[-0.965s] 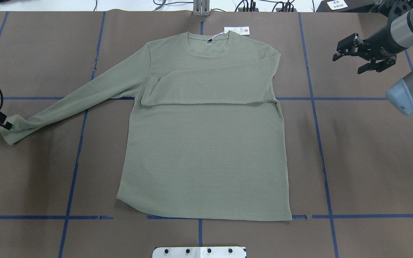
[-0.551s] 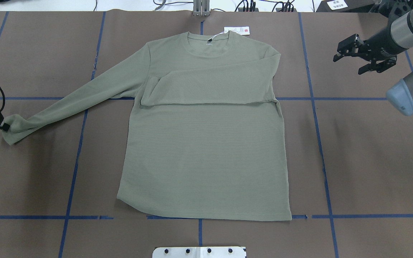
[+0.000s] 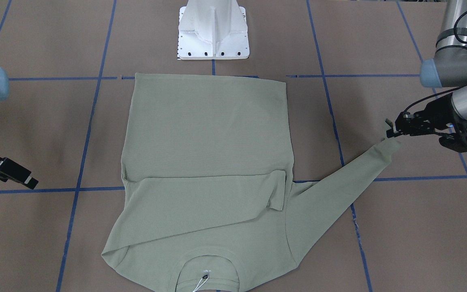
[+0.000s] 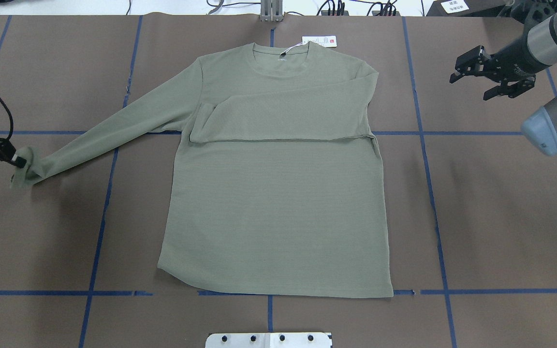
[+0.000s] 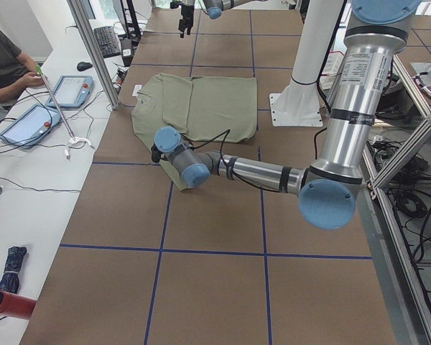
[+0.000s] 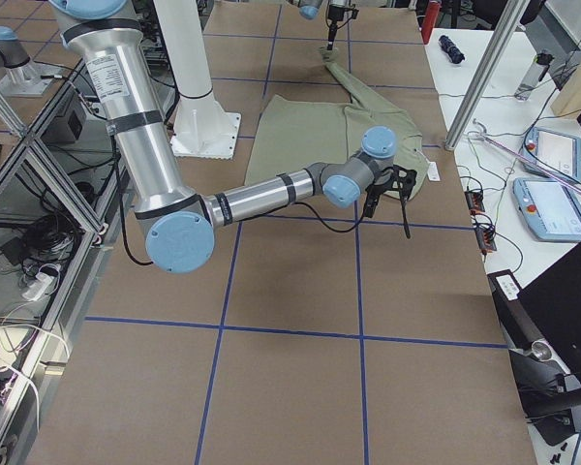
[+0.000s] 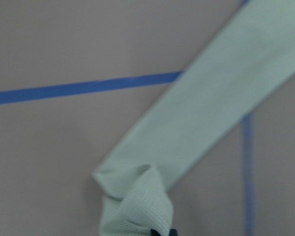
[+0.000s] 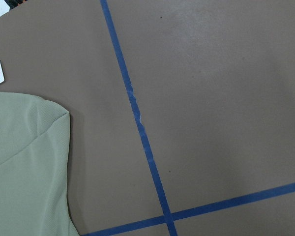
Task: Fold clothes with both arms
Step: 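Carry the sleeve cuff with the left gripper across toward the collar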
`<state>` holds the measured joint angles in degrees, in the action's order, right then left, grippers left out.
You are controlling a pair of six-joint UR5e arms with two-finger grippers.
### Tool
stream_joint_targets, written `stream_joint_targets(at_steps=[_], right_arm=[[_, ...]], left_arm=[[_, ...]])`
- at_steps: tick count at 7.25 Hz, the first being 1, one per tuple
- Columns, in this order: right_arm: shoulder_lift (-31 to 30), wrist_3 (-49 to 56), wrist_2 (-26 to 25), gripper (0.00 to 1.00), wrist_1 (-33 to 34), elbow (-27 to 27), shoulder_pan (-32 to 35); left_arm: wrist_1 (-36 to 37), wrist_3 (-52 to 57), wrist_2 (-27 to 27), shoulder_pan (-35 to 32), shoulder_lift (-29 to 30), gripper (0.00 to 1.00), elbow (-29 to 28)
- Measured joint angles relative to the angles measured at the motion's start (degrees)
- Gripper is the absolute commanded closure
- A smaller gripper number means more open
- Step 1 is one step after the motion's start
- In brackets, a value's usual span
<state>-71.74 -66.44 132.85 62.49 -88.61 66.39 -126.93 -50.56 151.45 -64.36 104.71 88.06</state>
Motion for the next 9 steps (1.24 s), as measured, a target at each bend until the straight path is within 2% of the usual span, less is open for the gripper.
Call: stream_joint_targets(at_steps=[1,2,3,4,6,7,8,9], right_arm=[[0.0,1.5,0.1,0.0,0.0,0.0,1.1],[-0.2,4.3,0.2,0.0,0.0,0.2,2.3],[-0.6,6.8,0.3,0.0,0.0,0.3,3.6],[-0.9,8.2,0.2,0.0,0.0,0.3,4.9],[-1.6,9.1,0.6,0.0,0.0,0.1,7.0],[-2.0,9.4,0.6,0.0,-0.1,0.1,7.5],[-2.5,10.0,0.5,0.0,-0.1,0.0,7.7],[-2.8,10.5,0.5,0.0,-0.1,0.0,7.9]], left_arm=[[0.0,-9.7,-1.9,2.9,7.0,1.0,0.4],[-0.2,-18.4,-7.1,7.0,14.6,1.0,-0.9],[-1.1,-25.6,-14.8,11.4,22.7,1.0,-4.7],[-3.6,-31.3,-22.1,14.8,30.7,1.0,-10.8],[-11.0,-38.7,-34.2,20.3,44.9,1.0,-26.7],[-13.7,-40.4,-39.9,23.0,48.8,0.96,-32.1],[-16.4,-42.3,-44.9,25.5,51.9,0.79,-37.0],[-19.8,-44.0,-48.8,27.3,55.4,0.29,-43.1]])
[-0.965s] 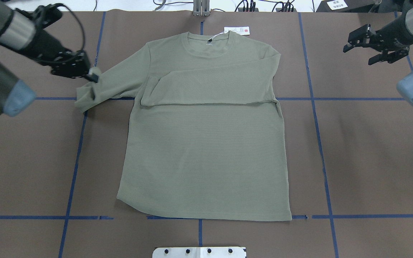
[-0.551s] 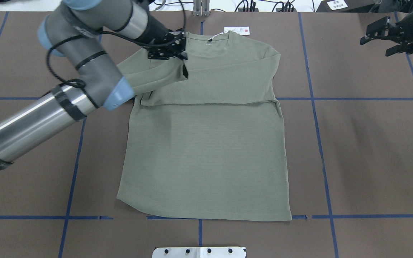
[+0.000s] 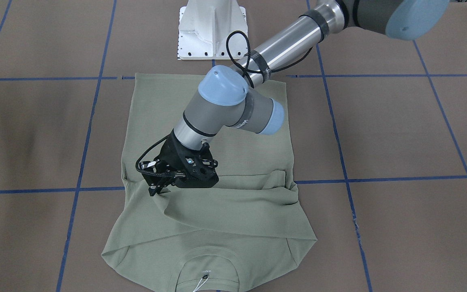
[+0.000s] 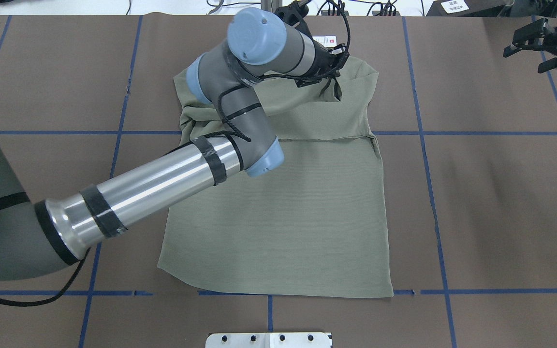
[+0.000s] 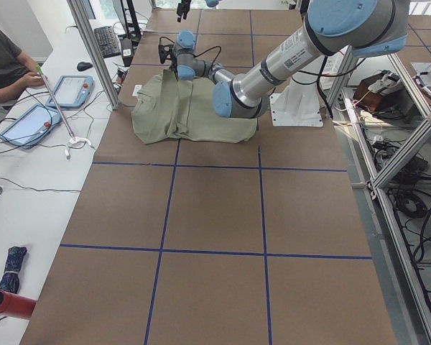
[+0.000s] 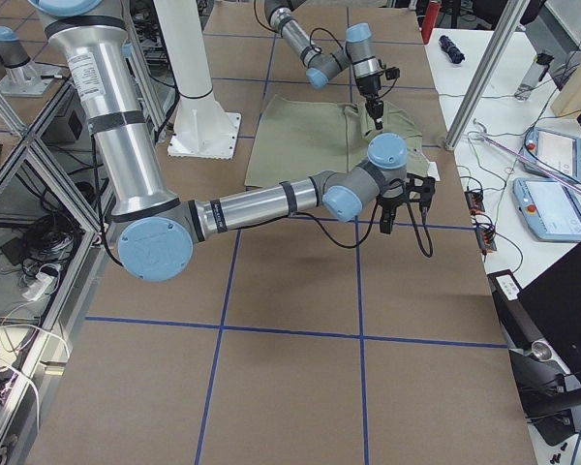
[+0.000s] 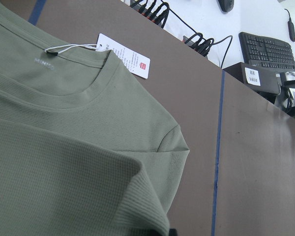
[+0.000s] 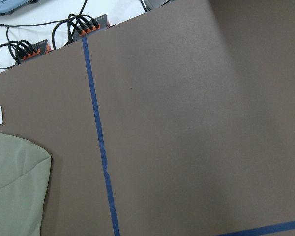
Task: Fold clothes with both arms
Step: 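Carry the sleeve cuff with the left gripper across toward the collar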
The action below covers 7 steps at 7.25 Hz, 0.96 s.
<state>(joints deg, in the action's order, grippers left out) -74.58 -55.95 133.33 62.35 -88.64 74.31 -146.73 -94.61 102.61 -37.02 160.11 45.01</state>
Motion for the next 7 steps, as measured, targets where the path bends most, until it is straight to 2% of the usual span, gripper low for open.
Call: stream_joint_targets(at_steps=[1,2,4,6,7], right_arm=[[-0.1,0.3,-0.1,0.0,0.0,0.0,0.1],[-0.2,0.4,-0.1,0.0,-0.3,0.0,0.2],[-1.1,0.4,-0.1,0.0,-4.9,0.0,1.0],[0.3,0.5,-0.1,0.0,-8.2,-0.7,3.4],[1.6,0.6,0.2,0.0,-8.4,-1.7,5.1]], left_arm=[[-2.8,-0.8,-2.2,1.1,2.3,0.15,-4.6],[-4.1,-1.1,-3.2,1.7,3.2,0.14,-6.5],[-4.8,-1.2,-3.6,1.8,3.4,0.13,-7.2],[-4.8,-1.2,-3.7,1.4,2.1,0.1,-6.4],[-4.6,-1.2,-3.8,1.3,0.4,0.09,-4.1]])
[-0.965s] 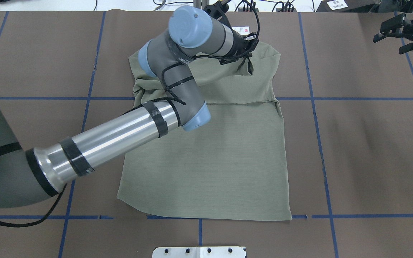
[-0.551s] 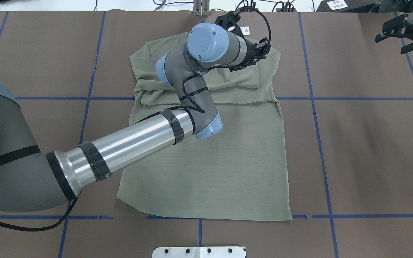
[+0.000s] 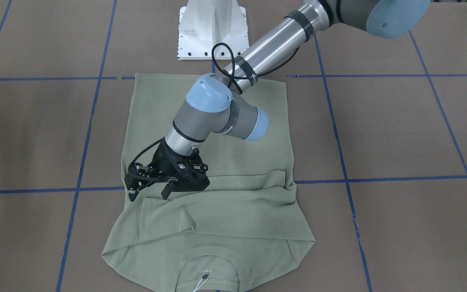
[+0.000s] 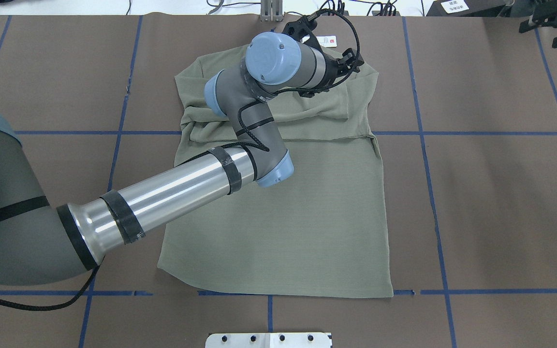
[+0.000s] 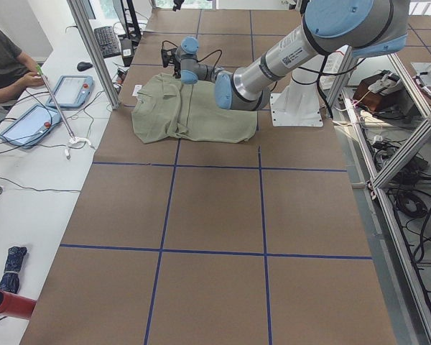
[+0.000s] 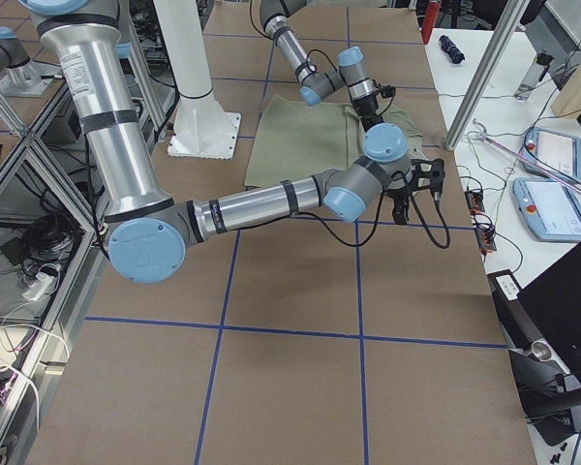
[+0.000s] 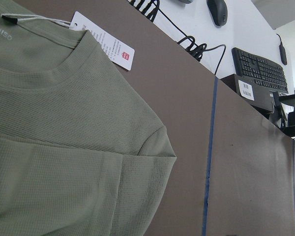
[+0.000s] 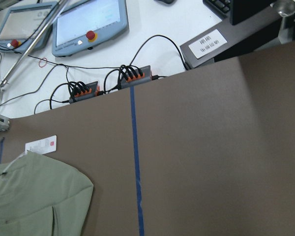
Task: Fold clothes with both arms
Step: 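Carry the sleeve cuff with the left gripper across toward the collar, then release the sleeve with the left gripper while the right gripper moves to the hem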
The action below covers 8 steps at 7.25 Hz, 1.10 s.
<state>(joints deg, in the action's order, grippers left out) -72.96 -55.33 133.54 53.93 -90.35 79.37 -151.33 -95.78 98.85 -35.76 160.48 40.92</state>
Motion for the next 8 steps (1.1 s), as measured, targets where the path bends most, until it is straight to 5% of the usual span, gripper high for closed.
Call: stream_joint_targets(at_steps=[5,8], right_arm=[[-2.8,-1.0,3.7,0.0,0.2,-7.7,4.4],[-12.9,-1.6,3.8,0.0,1.2,-19.9,-0.4]], left_arm=[[1.1,1.8,0.6,-1.8,-9.7,0.09,13.2],[2.8,2.9,7.1,-4.9,-17.2,0.09,23.2]])
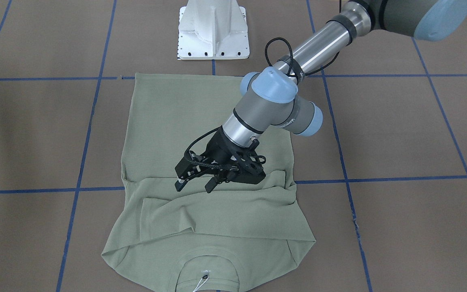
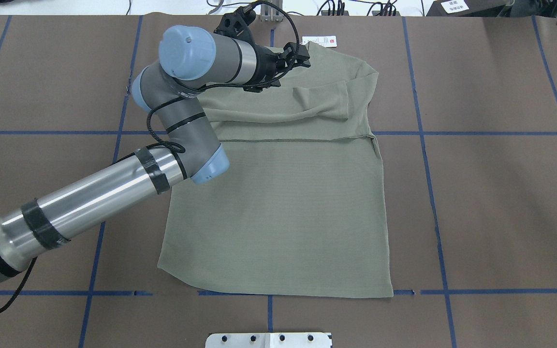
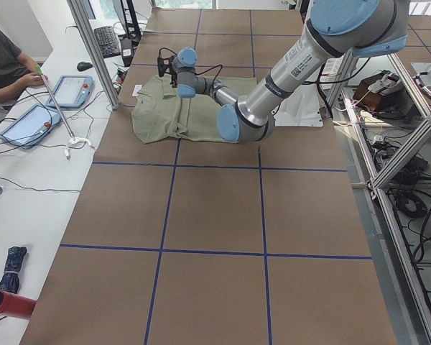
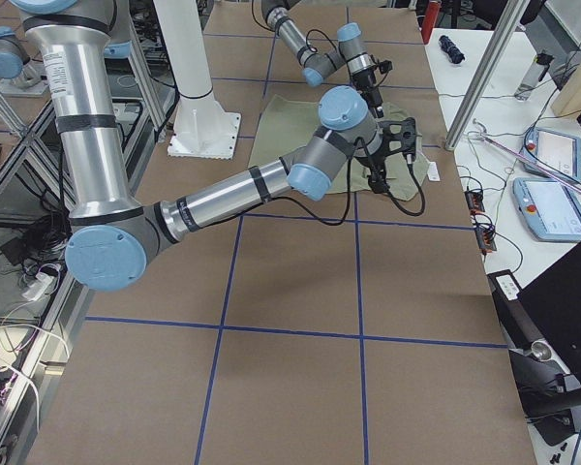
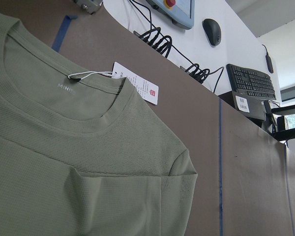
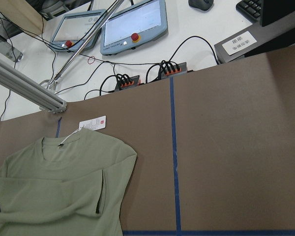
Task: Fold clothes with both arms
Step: 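Release the sleeve with the left gripper while the right gripper moves to the hem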
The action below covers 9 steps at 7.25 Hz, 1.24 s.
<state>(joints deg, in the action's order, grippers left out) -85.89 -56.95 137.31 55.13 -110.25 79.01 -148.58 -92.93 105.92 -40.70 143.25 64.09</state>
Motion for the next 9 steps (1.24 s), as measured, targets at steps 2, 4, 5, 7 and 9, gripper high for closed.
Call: stream_joint_targets(at_steps=[2,4,5,7,9], right_arm=[[-7.9,0.0,-0.1,0.0,0.0,-5.7,-8.0],[-11.8,-0.1,-0.7,0.0,0.0,-7.5,-15.8],[-12.7,-1.5,-2.0,0.0,0.0,-8.0,-20.4],[-11.9,-13.9,-7.6,0.0,0.1,-8.8,-32.7],[-9.7,-29.0,-20.1,0.02,0.1,-9.0,-47.3]], left_arm=[[6.2,1.0,3.5,-1.5,-6.0,0.09,11.4],[10.4,5.6,5.8,-3.8,-11.5,0.09,19.0],[11.0,6.9,8.8,-5.8,-13.7,0.09,20.4],[11.2,7.6,12.5,-8.1,-18.7,0.08,24.0],[11.3,7.7,13.0,-8.5,-21.6,0.08,26.1]])
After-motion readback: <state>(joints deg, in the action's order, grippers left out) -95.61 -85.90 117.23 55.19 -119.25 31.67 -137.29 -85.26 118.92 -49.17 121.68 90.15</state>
